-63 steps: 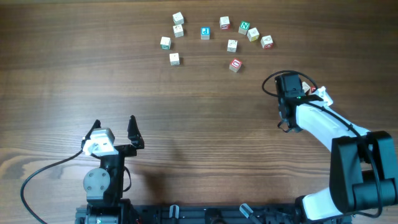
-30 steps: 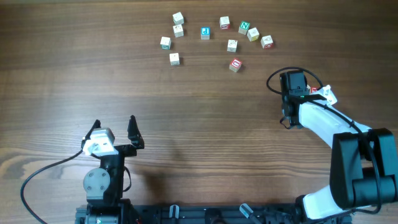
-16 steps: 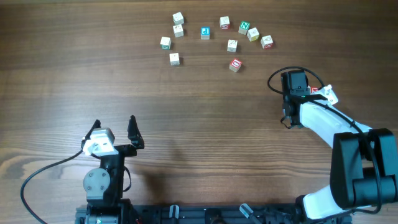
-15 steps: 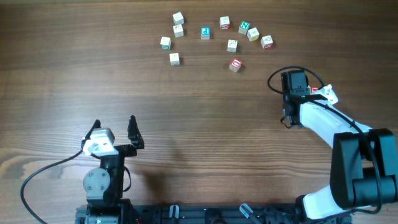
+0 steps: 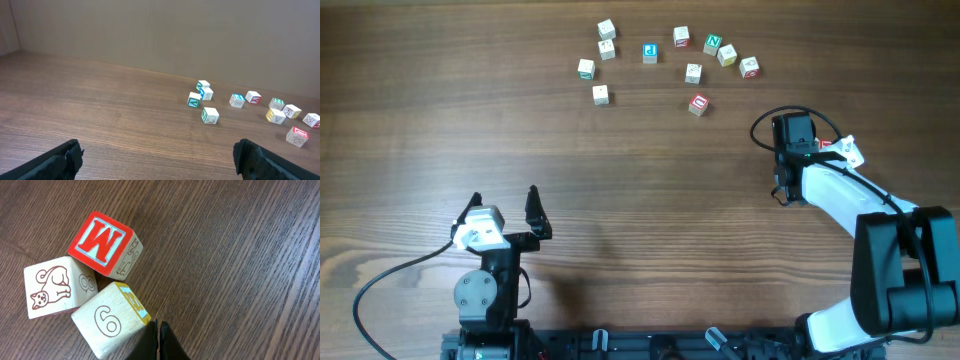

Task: Form a circle

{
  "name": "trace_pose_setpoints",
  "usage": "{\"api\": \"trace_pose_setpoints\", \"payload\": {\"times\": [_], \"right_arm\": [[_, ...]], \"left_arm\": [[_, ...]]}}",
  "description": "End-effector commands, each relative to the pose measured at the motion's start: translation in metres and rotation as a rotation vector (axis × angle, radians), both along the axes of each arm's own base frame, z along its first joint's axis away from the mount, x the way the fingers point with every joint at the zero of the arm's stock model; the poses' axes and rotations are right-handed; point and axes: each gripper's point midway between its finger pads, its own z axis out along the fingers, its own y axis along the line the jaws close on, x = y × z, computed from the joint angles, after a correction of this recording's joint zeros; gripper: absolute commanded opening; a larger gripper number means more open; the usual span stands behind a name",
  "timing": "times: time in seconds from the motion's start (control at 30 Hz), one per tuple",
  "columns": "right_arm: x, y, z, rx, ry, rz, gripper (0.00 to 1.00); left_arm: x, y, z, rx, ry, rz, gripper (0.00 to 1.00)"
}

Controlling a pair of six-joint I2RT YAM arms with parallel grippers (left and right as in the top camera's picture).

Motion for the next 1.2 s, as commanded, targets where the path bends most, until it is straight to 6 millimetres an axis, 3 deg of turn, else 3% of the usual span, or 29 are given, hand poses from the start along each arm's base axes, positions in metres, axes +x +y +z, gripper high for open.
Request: {"api": "trace_pose_setpoints", "payload": {"times": [0.0, 1.17], "right_arm": [[-0.0074, -0.0068, -0.0065, -0.033, 0.032, -0.017, 0.04], [-0.0065, -0.0127, -0.0047, -0.046, 0.021, -0.035, 0.05]], "left_arm": [[-0.0001, -0.0004, -0.0006, 0.022, -0.003, -0.007, 1.00], [-0.0001, -0.0004, -0.0006, 0.022, -0.003, -0.007, 1.00]]}}
